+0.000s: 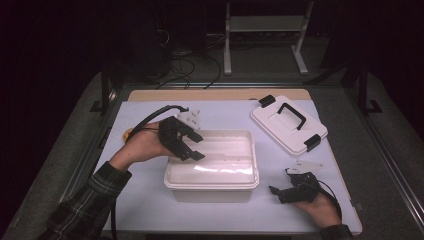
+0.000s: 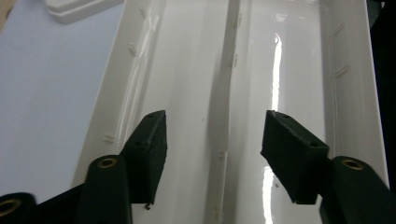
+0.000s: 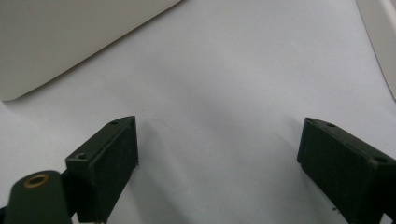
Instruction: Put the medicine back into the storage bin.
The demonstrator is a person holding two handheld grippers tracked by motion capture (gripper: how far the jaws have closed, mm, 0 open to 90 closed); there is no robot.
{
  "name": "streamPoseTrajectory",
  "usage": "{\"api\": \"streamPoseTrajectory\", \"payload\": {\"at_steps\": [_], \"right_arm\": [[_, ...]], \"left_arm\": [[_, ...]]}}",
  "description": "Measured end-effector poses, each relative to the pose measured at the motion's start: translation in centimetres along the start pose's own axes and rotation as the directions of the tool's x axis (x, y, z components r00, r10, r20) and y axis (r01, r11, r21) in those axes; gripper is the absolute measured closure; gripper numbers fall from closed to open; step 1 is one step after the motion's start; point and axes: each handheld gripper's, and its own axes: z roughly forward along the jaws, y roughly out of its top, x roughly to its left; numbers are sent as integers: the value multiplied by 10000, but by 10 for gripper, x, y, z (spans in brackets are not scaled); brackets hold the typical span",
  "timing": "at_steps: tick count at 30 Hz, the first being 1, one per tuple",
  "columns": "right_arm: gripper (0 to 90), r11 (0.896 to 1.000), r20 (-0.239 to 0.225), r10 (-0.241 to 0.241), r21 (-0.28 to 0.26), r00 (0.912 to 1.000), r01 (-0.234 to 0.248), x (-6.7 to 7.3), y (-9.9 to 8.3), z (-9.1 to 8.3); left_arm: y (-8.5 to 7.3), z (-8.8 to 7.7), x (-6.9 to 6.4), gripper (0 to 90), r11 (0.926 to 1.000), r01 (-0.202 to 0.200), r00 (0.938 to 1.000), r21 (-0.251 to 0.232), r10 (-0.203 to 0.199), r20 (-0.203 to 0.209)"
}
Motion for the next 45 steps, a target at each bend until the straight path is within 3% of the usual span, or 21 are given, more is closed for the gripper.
{"api": "streamPoseTrajectory", "payload": {"at_steps": [11,18,27,31,40,45], "right_arm": [[115,10000,-10,11,-7,10000,-11,0,0,0],[115,10000,-17,19,-7,10000,-19,0,0,0],[115,10000,-19,24,-2,10000,-24,0,0,0],[115,10000,-20,24,-5,10000,-24,0,0,0],[115,10000,-20,22,-5,10000,-22,0,0,0],[115,10000,-31,52,-15,10000,-52,0,0,0]], "left_arm": [[22,25,-1,521,9968,-243,9987,768,208,460],[26,36,0,626,9921,-343,9980,1205,275,576],[29,45,0,795,9890,-582,9948,1363,460,911],[31,45,0,875,9875,-622,9951,1445,502,853],[32,43,-1,890,9885,-644,9952,1367,534,824],[34,37,1,890,9898,-441,9962,1354,335,799]]}}
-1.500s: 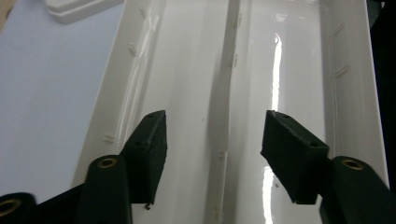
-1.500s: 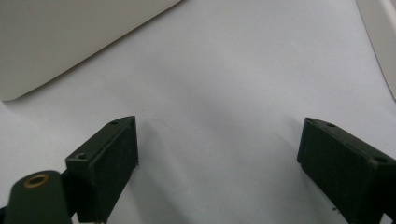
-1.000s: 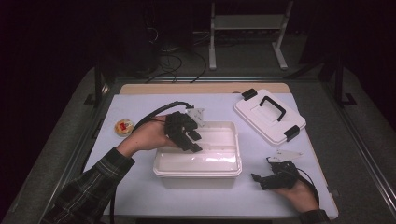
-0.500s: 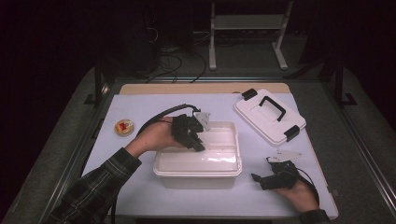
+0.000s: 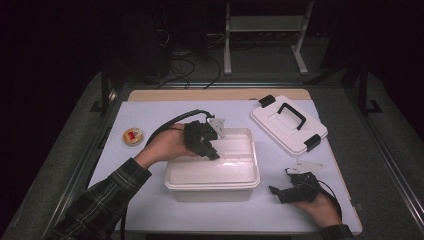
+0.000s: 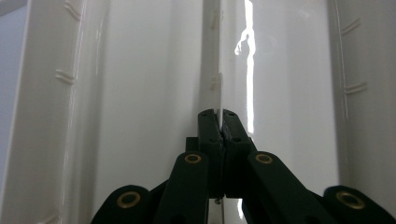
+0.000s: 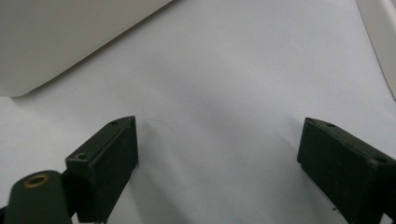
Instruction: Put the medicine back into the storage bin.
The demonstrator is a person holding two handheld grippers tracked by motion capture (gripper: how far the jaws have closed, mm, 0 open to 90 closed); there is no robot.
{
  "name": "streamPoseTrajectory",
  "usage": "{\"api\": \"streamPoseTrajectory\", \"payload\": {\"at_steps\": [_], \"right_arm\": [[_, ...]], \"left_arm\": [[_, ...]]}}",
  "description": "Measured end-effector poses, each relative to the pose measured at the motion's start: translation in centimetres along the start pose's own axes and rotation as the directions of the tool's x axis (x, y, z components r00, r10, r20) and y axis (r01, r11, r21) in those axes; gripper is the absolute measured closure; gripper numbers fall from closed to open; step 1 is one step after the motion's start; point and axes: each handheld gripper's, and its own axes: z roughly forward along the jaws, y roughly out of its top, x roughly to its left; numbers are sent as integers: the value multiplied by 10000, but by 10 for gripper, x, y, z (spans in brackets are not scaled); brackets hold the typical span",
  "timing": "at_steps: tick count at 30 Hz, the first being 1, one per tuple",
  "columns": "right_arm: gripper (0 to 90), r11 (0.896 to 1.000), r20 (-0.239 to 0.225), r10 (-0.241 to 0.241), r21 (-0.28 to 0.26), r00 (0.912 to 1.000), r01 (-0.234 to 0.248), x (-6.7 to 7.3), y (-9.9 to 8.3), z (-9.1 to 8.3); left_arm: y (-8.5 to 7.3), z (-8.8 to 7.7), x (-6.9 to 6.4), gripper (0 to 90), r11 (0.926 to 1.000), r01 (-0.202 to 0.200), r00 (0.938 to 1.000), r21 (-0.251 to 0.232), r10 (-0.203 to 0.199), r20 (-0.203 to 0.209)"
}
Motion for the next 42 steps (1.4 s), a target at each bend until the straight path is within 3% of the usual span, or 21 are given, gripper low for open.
{"api": "streamPoseTrajectory", "payload": {"at_steps": [2,7,12,17,28,39,40,42], "right_arm": [[115,10000,4,-21,5,10000,21,0,0,0],[115,10000,4,-31,-2,10000,31,0,0,0],[115,10000,5,-20,0,10000,20,0,0,0],[115,10000,16,-43,-1,10000,43,0,0,0],[115,10000,9,-49,0,10000,49,0,0,0],[115,10000,16,-64,-13,10000,64,0,0,0],[115,10000,19,-64,-13,10000,65,0,0,0],[115,10000,21,-74,-18,10000,74,0,0,0]], "left_arm": [[0,-3,0,890,10000,73,10000,47,-73,-42],[-1,-22,1,889,9979,313,9995,-570,-308,97],[-2,-39,0,889,9971,367,9992,-664,-378,-156],[-14,-61,-1,889,9956,644,9960,-676,-684,-583],[-48,-90,-3,888,9911,1202,9872,-572,-1254,-985],[-92,-116,-11,888,9765,2052,9675,-665,-2127,-1365],[-100,-118,-13,888,9723,2231,9623,-696,-2310,-1433],[-109,-120,-14,888,9698,2332,9594,-714,-2415,-1460]]}}
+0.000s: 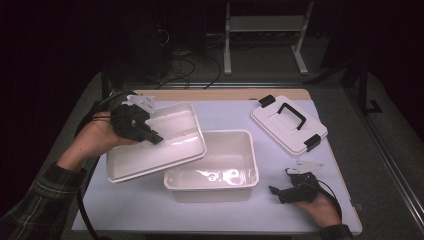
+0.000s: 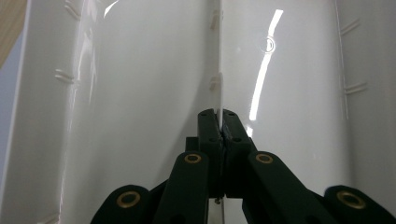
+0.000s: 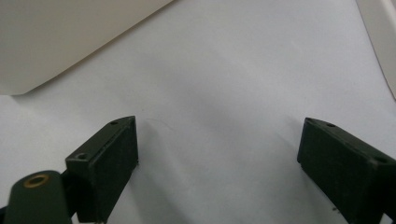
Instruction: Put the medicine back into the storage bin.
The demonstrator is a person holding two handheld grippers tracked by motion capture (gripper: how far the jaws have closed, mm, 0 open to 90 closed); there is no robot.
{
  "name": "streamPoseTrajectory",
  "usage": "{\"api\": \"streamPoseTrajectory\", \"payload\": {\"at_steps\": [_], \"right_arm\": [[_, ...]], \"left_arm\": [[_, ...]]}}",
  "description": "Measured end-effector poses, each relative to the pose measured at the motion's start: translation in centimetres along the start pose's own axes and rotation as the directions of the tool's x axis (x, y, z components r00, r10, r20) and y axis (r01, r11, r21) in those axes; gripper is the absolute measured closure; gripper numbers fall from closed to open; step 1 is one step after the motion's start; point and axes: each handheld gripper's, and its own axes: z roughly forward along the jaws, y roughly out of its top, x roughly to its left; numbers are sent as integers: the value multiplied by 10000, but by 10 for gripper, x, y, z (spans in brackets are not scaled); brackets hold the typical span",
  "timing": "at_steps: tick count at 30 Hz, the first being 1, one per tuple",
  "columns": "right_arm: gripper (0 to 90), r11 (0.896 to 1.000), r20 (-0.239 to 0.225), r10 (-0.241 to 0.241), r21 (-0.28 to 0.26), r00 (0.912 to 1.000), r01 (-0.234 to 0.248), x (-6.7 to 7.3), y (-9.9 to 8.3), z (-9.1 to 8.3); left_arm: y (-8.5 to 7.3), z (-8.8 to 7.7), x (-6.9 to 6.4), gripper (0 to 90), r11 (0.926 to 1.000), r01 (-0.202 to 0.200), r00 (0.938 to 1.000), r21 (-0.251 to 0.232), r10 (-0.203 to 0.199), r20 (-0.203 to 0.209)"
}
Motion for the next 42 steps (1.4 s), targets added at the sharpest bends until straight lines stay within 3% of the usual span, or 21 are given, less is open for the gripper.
{"api": "streamPoseTrajectory", "payload": {"at_steps": [11,14,20,23,33,42], "right_arm": [[115,10000,-4,11,18,10000,-11,0,0,0],[115,10000,0,17,21,10000,-17,0,0,0],[115,10000,1,15,22,10000,-15,0,0,0],[115,10000,4,18,21,10000,-18,0,0,0],[115,10000,2,11,17,10000,-11,0,0,0],[115,10000,3,11,16,10000,-11,0,0,0]], "left_arm": [[-46,-11,4,888,9958,900,9956,-150,-903,-234],[-65,-13,6,888,9910,1334,9905,-75,-1335,-327],[-87,-14,8,888,9840,1783,9831,-54,-1784,-414],[-104,-13,10,888,9761,2167,9753,-128,-2171,-419],[-128,7,13,888,9638,2659,9622,172,-2643,-650],[-142,45,18,888,9538,2962,9543,506,-2933,-576]]}}
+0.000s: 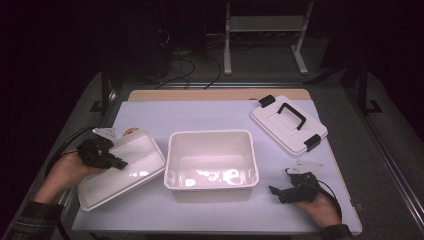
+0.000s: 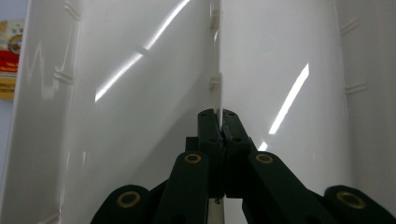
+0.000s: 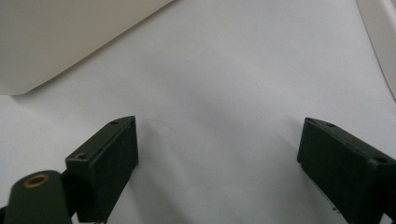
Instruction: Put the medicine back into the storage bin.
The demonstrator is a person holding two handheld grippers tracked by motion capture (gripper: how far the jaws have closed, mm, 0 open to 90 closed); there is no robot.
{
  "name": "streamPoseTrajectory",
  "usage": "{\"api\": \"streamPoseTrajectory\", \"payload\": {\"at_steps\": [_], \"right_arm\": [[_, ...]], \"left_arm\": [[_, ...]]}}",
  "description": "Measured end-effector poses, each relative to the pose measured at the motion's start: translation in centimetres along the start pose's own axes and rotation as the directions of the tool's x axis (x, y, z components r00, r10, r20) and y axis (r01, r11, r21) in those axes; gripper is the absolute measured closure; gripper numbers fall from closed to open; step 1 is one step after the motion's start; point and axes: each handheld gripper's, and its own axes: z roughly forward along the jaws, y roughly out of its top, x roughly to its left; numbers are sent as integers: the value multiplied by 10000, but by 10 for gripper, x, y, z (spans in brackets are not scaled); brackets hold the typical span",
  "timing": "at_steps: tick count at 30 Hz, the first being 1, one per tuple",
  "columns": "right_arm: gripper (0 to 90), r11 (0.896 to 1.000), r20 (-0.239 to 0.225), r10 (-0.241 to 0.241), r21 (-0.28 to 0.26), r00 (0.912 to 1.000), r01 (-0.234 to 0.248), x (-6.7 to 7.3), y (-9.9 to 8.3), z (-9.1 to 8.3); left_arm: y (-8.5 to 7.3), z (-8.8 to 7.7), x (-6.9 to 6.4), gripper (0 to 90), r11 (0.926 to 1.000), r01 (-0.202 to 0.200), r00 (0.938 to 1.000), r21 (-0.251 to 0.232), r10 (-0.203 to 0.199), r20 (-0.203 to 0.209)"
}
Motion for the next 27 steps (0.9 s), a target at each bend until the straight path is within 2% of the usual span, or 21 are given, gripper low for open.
{"api": "streamPoseTrajectory", "payload": {"at_steps": [10,20,27], "right_arm": [[115,10000,-1,-1,0,10000,1,0,0,0],[115,10000,-1,0,0,10000,0,0,0,0],[115,10000,-3,0,-1,10000,0,0,0,0]], "left_arm": [[-9,39,10,888,9991,317,9995,292,-317,-14],[-14,62,12,887,9985,337,9994,443,-340,62],[-12,65,8,886,9975,247,9996,669,-239,-130]]}}
